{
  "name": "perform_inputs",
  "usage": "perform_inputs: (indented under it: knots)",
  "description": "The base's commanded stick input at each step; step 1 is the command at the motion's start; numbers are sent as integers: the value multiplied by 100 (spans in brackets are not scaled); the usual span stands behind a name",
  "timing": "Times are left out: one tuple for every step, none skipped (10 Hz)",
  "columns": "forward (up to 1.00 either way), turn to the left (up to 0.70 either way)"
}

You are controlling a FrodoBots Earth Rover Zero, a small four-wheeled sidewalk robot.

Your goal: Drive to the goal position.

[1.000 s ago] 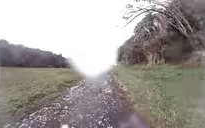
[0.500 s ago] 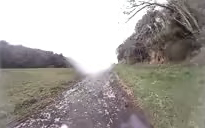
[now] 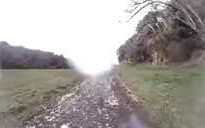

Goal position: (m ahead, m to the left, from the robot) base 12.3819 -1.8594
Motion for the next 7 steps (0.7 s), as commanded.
perform_inputs:
  knots:
    - [70,35]
    - [70,0]
    - [70,0]
    - [70,0]
    - [70,0]
    - [70,0]
    - [70,0]
